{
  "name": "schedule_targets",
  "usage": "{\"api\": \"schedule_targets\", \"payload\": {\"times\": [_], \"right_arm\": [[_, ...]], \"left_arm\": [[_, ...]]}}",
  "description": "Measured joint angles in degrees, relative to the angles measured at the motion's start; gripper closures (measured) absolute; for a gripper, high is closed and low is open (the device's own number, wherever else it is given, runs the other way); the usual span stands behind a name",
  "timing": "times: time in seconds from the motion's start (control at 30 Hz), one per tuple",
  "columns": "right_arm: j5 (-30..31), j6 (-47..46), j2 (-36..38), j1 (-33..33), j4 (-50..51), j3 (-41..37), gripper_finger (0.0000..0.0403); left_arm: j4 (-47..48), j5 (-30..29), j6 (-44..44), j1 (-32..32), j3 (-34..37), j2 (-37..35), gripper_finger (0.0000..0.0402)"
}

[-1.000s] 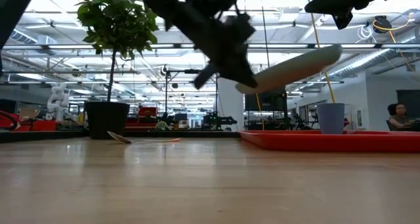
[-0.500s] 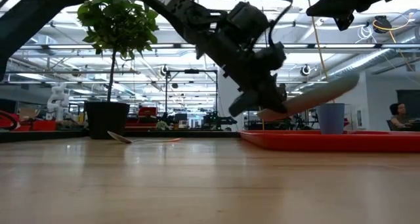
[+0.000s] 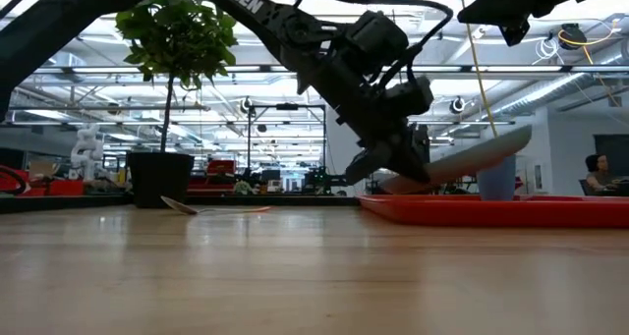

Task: Pick and place plate/cup/fork/spoon on tray
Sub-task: Put the light green plate on the red tray

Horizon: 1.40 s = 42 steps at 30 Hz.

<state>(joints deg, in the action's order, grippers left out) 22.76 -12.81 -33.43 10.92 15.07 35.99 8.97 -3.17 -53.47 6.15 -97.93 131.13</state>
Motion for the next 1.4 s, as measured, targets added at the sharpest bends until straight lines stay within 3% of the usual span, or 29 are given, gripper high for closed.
{"api": "schedule_targets", "payload": {"times": [0.3,1.2,1.4], "right_arm": [[0.0,3.0,0.0,0.0,0.0,0.0,0.0403],[-0.1,1.7,0.0,0.0,-0.2,0.0,0.0403],[-0.1,2.5,0.0,0.0,-0.2,0.0,0.0403]], "left_arm": [[0.5,3.0,0.0,0.7,0.0,0.1,0.0374],[-1.4,3.4,4.9,1.1,0.0,0.1,0.0371],[-2.6,6.2,5.9,1.1,0.0,0.1,0.0371]]}}
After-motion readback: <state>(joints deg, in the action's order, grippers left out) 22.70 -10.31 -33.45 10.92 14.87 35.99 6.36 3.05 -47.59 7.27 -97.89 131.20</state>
